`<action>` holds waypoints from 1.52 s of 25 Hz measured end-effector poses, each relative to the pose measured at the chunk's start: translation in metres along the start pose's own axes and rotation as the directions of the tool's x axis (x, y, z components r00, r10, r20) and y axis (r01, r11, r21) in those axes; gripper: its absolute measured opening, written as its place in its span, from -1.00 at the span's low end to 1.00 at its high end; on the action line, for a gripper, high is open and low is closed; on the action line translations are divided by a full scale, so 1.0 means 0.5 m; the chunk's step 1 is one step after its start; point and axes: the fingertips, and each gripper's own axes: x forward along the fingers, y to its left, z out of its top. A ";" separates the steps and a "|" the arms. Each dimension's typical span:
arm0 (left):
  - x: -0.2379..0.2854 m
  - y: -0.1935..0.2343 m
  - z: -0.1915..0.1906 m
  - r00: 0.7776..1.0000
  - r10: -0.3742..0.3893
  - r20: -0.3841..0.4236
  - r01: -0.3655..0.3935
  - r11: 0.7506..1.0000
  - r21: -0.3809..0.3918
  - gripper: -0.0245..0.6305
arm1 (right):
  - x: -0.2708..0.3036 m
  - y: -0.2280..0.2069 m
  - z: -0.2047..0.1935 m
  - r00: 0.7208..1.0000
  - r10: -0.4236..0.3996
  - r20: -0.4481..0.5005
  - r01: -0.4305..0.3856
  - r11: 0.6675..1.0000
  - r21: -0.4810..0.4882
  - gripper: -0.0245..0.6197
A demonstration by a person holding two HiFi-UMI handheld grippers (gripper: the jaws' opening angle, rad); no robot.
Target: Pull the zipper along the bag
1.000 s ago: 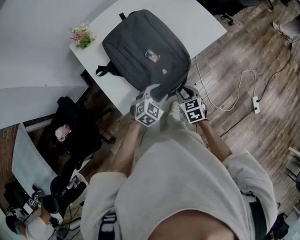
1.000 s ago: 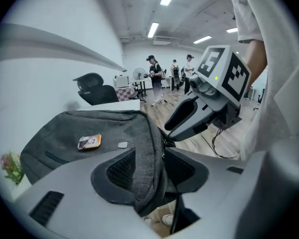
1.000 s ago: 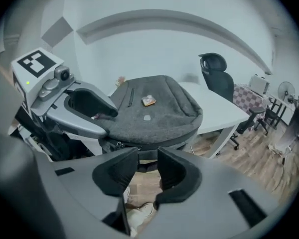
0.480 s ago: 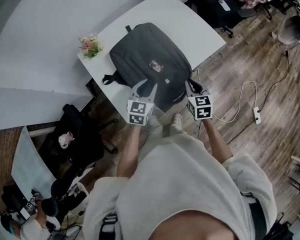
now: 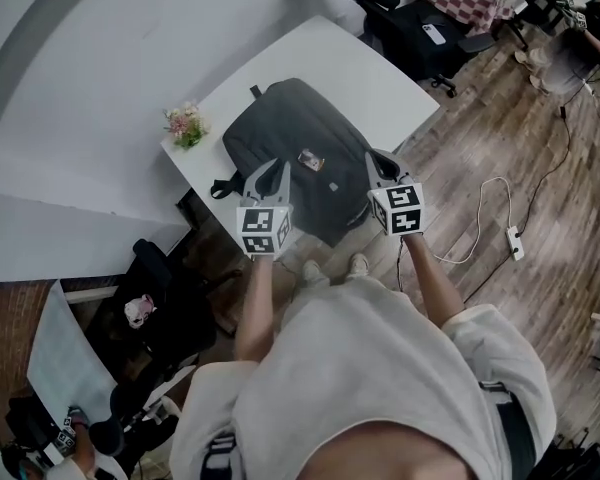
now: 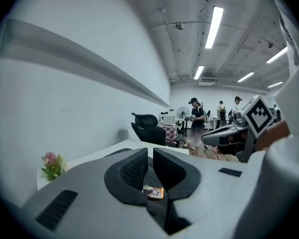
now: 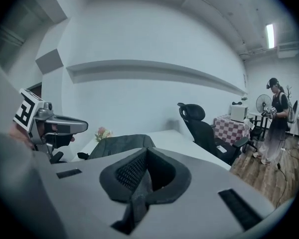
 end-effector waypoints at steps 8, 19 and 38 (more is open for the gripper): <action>0.001 0.034 0.051 0.999 0.021 0.049 -0.022 1.000 0.019 -0.84 | 0.004 -0.003 0.081 0.997 -0.009 0.083 0.011 1.000 -0.026 -0.88; 0.005 0.033 0.065 0.998 0.026 0.057 -0.028 0.999 0.033 -0.85 | -0.003 -0.006 0.126 0.991 -0.026 0.134 0.033 0.998 -0.045 -0.88; 0.013 0.009 0.045 0.999 0.007 0.037 -0.008 0.999 0.034 -0.85 | -0.009 0.013 0.095 0.994 -0.010 0.106 0.017 0.998 -0.063 -0.88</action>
